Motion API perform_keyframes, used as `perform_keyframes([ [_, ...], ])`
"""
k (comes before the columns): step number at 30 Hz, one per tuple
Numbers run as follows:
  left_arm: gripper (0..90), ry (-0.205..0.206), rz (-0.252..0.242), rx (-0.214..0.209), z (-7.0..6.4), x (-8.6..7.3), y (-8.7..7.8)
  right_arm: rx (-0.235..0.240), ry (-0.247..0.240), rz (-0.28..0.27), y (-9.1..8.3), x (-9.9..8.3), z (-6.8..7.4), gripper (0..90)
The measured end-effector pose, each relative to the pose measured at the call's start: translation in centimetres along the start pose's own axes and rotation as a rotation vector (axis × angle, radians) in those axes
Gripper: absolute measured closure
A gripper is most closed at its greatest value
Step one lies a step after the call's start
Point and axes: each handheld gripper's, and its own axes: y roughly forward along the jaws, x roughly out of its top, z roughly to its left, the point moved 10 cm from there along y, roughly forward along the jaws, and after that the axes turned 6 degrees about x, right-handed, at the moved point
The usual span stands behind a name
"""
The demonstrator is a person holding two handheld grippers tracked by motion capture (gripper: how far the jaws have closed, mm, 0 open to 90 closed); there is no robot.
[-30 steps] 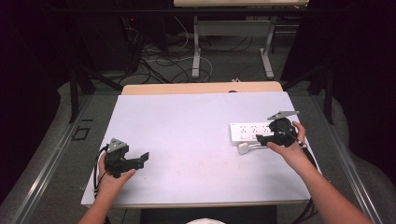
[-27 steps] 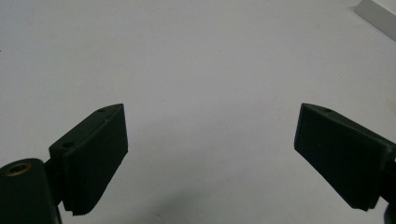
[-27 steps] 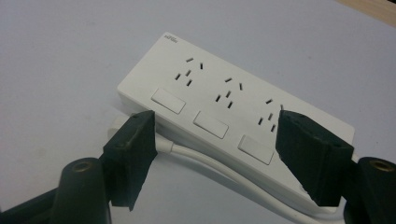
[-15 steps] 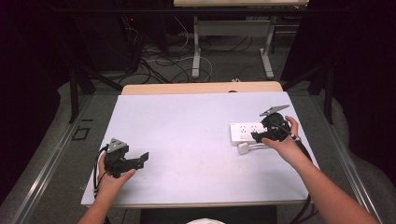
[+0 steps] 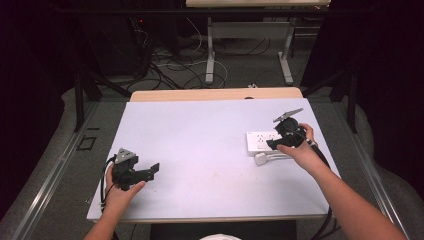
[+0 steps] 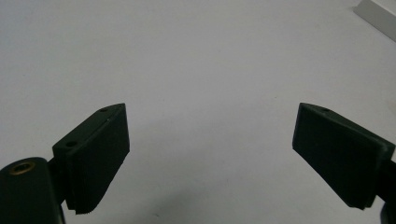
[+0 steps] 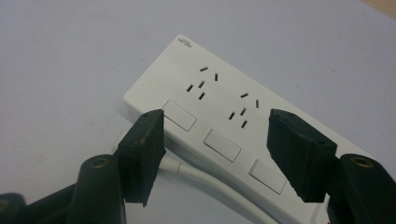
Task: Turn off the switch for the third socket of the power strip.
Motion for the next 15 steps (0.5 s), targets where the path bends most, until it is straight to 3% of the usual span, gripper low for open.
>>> perform_keyframes([
  [7,11.2,0.0,-0.001,0.0,0.0,0.0,0.0,0.018,-0.04,0.018,0.5,0.4,0.4,42.5],
  [15,11.5,-0.005,-0.011,0.004,0.0,0.1,0.1,0.004,-0.047,0.035,1.3,1.0,0.3,43.9],
])
